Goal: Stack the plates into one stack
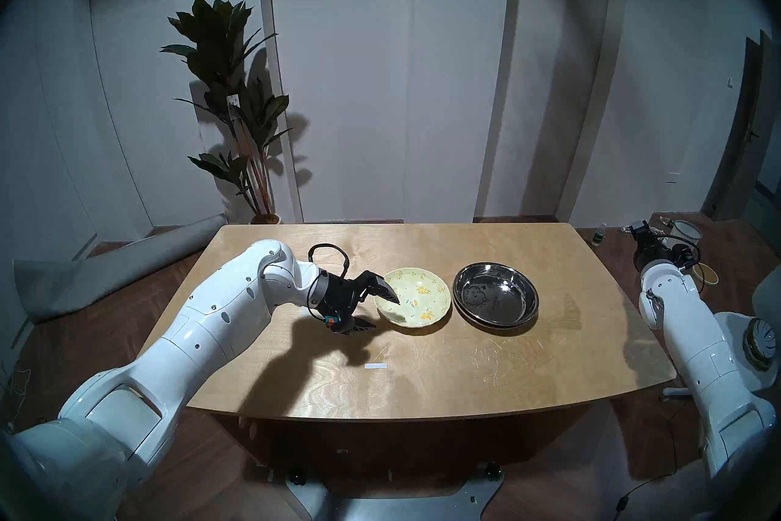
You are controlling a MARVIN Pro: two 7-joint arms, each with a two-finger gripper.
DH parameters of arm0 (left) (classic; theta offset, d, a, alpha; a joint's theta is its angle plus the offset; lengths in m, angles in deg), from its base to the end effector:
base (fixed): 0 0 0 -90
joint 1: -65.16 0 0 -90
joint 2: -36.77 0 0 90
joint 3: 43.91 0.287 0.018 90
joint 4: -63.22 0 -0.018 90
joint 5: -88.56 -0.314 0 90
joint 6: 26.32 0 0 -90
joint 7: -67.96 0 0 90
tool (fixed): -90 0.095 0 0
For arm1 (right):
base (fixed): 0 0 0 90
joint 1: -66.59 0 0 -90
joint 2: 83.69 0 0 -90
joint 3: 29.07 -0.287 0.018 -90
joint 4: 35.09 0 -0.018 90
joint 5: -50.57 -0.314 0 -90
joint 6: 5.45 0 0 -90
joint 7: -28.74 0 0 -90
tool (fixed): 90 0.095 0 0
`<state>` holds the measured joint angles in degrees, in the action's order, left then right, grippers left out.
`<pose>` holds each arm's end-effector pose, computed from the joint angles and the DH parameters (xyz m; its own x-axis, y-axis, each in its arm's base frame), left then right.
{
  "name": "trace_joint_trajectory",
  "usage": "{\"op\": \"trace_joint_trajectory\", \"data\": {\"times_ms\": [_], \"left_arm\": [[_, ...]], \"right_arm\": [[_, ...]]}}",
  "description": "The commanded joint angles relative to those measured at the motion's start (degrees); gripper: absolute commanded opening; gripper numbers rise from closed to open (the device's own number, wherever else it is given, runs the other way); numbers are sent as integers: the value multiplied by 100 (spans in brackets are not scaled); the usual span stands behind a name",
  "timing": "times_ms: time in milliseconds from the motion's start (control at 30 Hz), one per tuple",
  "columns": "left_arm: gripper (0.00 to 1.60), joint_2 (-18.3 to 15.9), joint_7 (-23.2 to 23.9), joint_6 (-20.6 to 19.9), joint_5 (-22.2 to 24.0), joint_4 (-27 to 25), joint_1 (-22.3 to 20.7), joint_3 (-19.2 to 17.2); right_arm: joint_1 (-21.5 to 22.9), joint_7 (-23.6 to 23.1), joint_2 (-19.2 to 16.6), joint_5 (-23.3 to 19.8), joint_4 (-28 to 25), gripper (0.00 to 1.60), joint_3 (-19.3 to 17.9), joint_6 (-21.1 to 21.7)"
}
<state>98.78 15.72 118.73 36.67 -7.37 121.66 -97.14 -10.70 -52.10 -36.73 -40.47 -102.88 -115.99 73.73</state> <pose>0.4699 -0.0408 -0.2990 -0.9663 -0.2566 0.0196 -0.1828 0.6305 -0.7543 0.4487 -0.3195 -0.2543 -0.2819 -0.6867 0.6701 -0.3664 -0.5685 -0.7366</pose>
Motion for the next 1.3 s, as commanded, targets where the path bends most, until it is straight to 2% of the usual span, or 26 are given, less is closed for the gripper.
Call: {"op": "trace_joint_trajectory", "data": {"times_ms": [0, 567, 1233, 1267], "left_arm": [[160, 123, -174, -4, -342, 38, -425, 2], [160, 523, -677, -4, -1384, 442, -703, 336], [160, 977, -1423, -47, -2263, 1080, -940, 715], [148, 992, -1476, -55, -2313, 1124, -950, 736]], "right_arm": [[43, -135, 0, 32, -133, 160, -31, -93], [28, -365, 70, 166, -310, 160, -21, -284], [-91, -582, 95, 306, -431, 160, -79, -564], [-99, -595, 97, 314, -438, 160, -84, -581]]}}
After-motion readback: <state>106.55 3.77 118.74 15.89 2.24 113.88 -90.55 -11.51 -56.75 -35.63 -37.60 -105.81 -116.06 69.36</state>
